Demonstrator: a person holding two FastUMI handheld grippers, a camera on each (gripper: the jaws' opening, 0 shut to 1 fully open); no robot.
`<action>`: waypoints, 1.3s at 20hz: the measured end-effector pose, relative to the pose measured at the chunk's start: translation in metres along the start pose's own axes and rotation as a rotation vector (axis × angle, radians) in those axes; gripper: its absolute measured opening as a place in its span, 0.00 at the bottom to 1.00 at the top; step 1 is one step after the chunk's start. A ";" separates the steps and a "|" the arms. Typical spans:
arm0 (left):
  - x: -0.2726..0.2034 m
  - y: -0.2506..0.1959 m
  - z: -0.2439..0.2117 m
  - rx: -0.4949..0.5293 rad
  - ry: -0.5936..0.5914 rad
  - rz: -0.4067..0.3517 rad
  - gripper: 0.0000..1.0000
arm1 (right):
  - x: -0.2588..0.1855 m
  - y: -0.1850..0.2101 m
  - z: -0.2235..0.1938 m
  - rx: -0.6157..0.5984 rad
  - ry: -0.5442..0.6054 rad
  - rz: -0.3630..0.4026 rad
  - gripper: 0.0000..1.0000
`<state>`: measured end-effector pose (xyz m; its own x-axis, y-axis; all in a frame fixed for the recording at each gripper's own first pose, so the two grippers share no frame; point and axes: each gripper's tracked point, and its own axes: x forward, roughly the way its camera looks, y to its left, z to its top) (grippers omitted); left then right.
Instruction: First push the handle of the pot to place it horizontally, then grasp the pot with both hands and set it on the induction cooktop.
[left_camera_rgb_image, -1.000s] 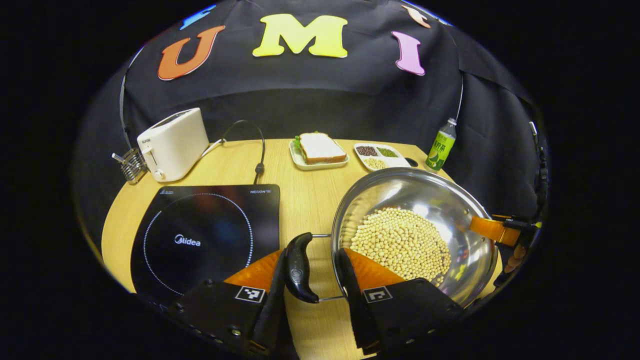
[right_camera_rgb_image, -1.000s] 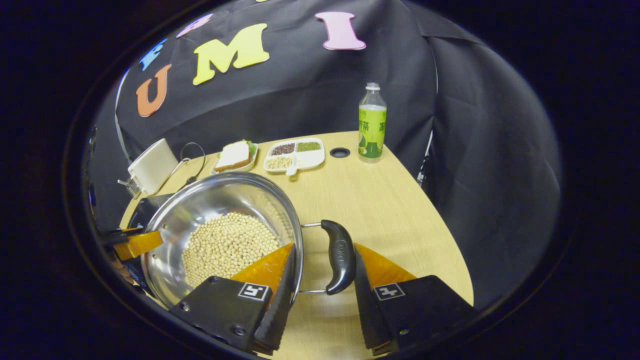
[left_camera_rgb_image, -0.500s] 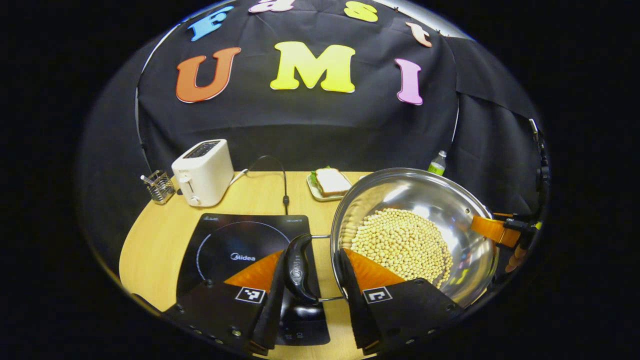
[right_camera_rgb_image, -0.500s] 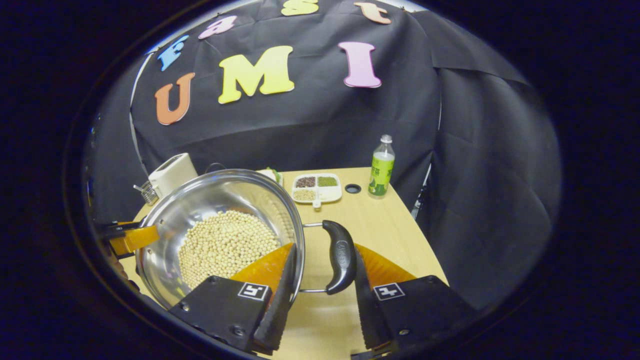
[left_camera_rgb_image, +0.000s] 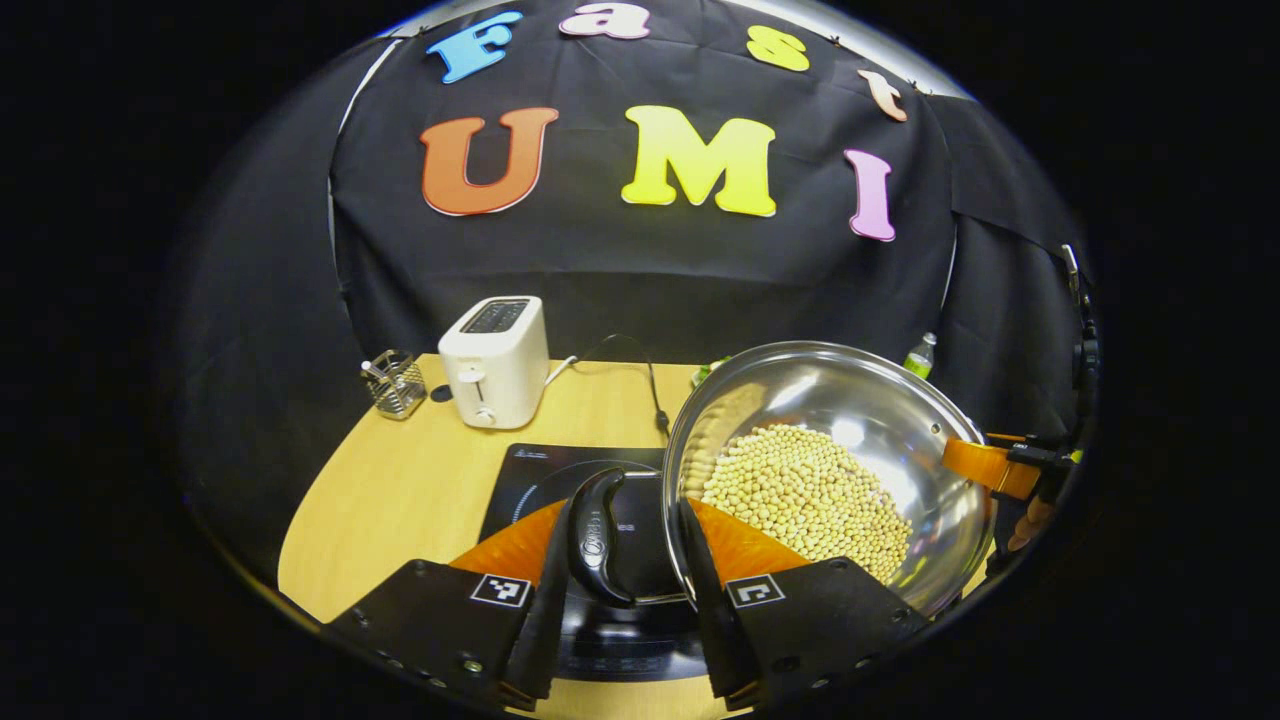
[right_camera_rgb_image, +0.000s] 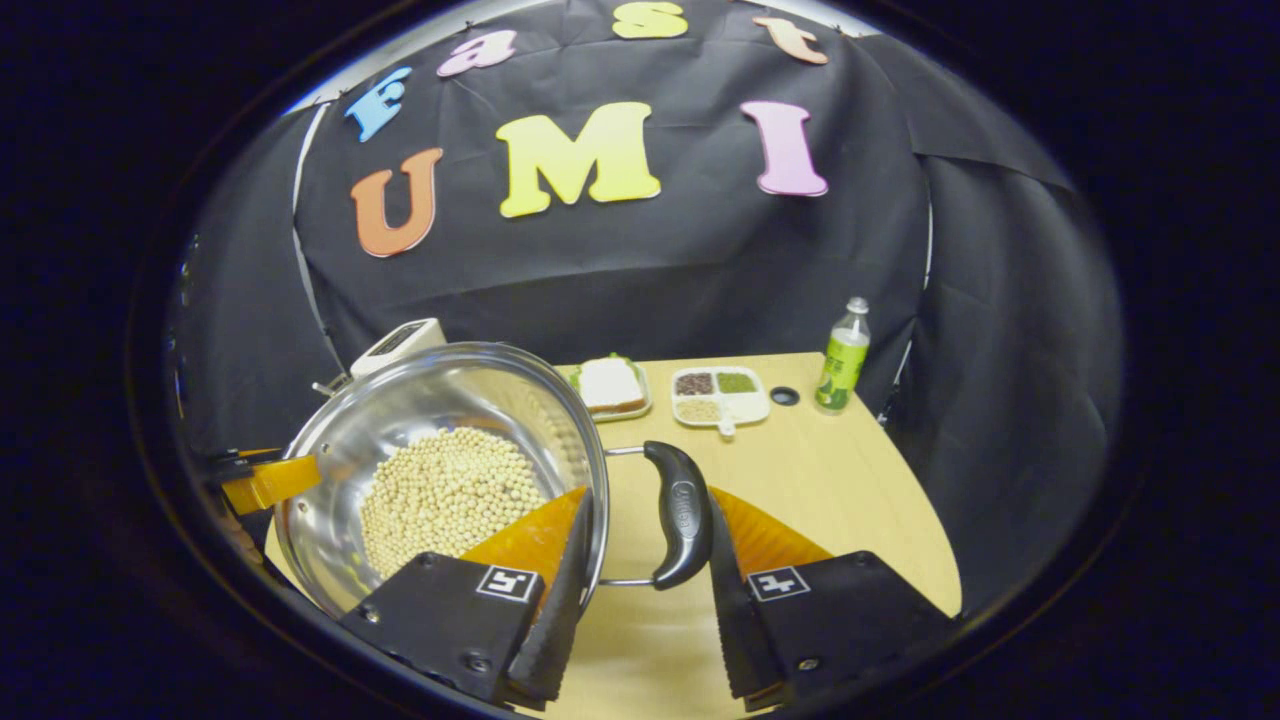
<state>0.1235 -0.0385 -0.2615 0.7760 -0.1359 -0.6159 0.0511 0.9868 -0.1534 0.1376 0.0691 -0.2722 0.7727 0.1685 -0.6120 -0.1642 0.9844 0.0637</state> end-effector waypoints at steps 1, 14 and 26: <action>0.001 0.011 -0.002 -0.005 0.007 0.014 0.56 | 0.006 0.012 -0.003 -0.001 0.007 0.013 0.62; 0.056 0.118 -0.034 -0.049 0.031 0.091 0.56 | 0.089 0.113 -0.035 -0.057 0.029 0.052 0.62; 0.070 0.118 -0.043 -0.043 -0.004 0.123 0.57 | 0.147 0.130 -0.051 -0.064 0.039 0.054 0.63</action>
<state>0.1572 0.0643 -0.3561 0.7773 -0.0135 -0.6290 -0.0719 0.9913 -0.1101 0.1982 0.2190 -0.3939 0.7373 0.2181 -0.6394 -0.2447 0.9684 0.0481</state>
